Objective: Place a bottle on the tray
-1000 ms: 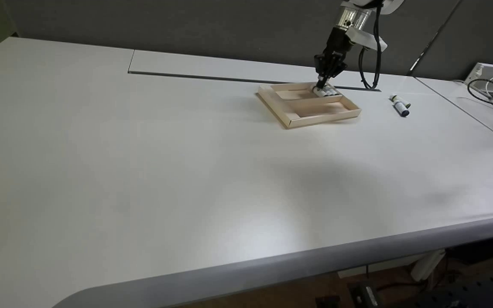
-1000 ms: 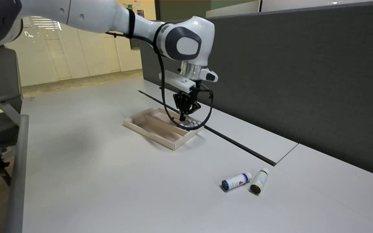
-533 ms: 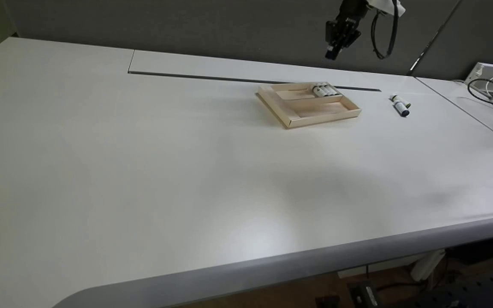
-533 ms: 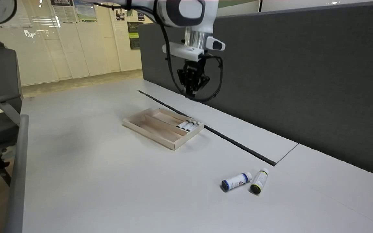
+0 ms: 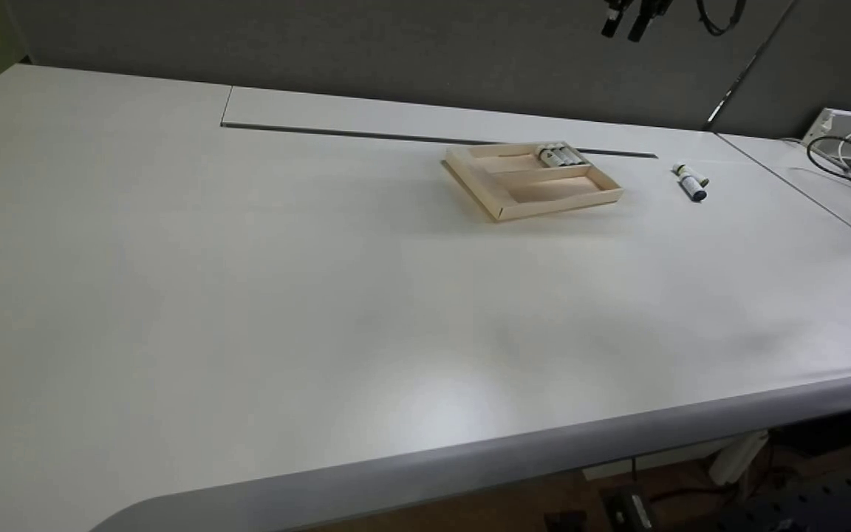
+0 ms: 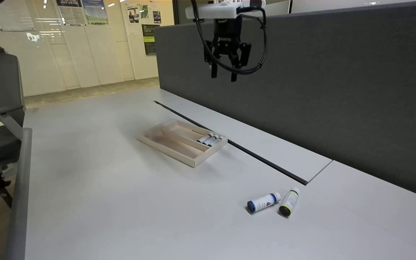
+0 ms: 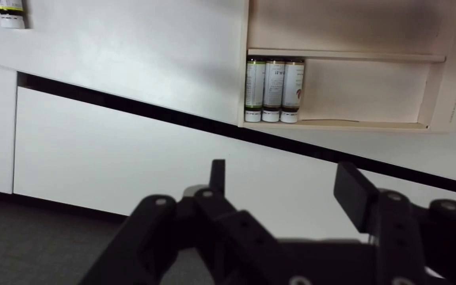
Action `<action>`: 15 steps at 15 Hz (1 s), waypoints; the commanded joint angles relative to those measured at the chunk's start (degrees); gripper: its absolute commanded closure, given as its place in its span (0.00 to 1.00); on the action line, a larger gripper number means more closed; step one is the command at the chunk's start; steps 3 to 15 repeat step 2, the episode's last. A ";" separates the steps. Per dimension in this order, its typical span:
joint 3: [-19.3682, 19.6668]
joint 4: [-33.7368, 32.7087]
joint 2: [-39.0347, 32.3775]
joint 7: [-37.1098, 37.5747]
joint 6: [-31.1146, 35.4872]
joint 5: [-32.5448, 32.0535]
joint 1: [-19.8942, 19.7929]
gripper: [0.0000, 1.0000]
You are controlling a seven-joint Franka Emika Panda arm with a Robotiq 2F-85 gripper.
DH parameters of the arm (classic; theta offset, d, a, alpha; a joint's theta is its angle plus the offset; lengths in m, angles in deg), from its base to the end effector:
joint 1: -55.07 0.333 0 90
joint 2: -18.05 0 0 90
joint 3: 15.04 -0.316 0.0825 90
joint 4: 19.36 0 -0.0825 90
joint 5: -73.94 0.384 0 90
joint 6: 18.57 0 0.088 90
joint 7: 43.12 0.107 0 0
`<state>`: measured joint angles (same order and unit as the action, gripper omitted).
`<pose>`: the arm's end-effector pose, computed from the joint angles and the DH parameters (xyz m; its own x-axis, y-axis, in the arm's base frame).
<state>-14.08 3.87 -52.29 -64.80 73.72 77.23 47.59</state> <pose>0.7927 -0.1030 0.3112 0.9715 0.2369 -0.0054 0.2364 -0.9705 -0.0468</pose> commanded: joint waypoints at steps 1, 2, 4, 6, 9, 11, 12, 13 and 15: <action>0.00 0.00 -0.05 -0.02 0.00 -0.02 -0.02 0.26; 0.00 0.00 -0.14 -0.02 0.00 -0.03 0.02 0.26; 0.00 0.00 -0.14 -0.02 0.00 -0.03 0.02 0.26; 0.00 0.00 -0.14 -0.02 0.00 -0.03 0.02 0.26; 0.00 0.00 -0.14 -0.02 0.00 -0.03 0.02 0.26; 0.00 0.00 -0.14 -0.02 0.00 -0.03 0.02 0.26; 0.00 0.00 -0.14 -0.02 0.00 -0.03 0.02 0.26; 0.00 0.00 -0.14 -0.02 0.00 -0.03 0.02 0.26; 0.00 0.00 -0.14 -0.02 0.00 -0.03 0.02 0.26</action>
